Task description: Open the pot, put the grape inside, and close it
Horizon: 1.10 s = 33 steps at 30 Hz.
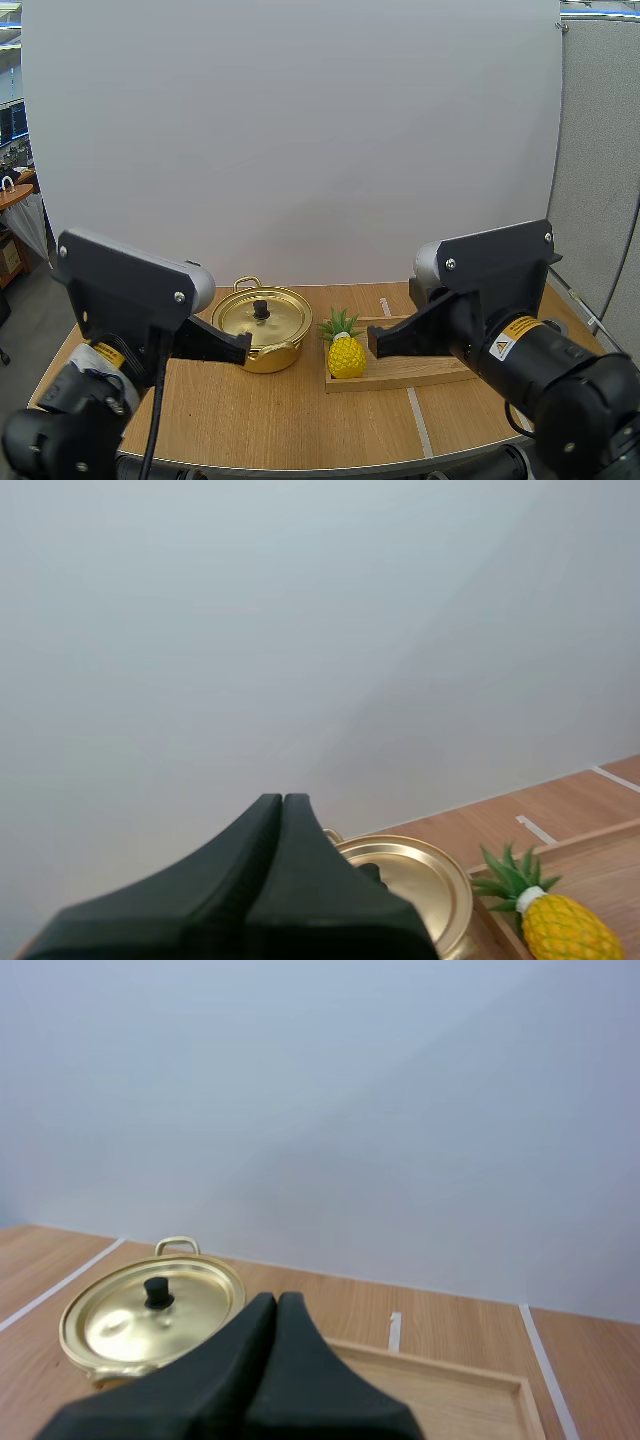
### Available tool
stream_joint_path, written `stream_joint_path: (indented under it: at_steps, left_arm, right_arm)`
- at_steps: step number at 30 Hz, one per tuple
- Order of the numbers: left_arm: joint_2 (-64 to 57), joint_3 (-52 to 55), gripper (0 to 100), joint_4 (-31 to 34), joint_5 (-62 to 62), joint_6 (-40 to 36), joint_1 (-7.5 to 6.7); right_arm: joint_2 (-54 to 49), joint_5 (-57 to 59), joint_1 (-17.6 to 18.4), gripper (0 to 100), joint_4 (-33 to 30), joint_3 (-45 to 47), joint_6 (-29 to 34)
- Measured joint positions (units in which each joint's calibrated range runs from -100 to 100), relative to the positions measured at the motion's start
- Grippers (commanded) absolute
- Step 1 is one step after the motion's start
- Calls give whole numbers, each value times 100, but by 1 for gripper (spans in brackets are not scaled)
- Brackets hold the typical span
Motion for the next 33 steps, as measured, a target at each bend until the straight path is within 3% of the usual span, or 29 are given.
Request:
stream_joint_path:
  at_steps: [5, 12, 20, 26, 33]
  left_arm:
    - [0, 964, 0, -369, -2160, -11, 0]
    - [0, 1569, 0, -1025, -2693, -11, 0]
    - [0, 1574, 0, -1050, -2188, -11, 0]
    - [0, 1585, 0, -678, -471, -11, 0]
    - [0, 1597, 0, -596, 152, -23, 0]
  right_arm:
    - [0, -1345, 0, 0, 0, 833, 0]
    - [0, -2161, 0, 0, 0, 1652, -9]
    - [0, -2326, 0, 0, 0, 2002, -18]
    - [0, -1365, -7, 0, 0, 2014, -28]
    - [0, -565, -23, 0, 0, 2024, -28]
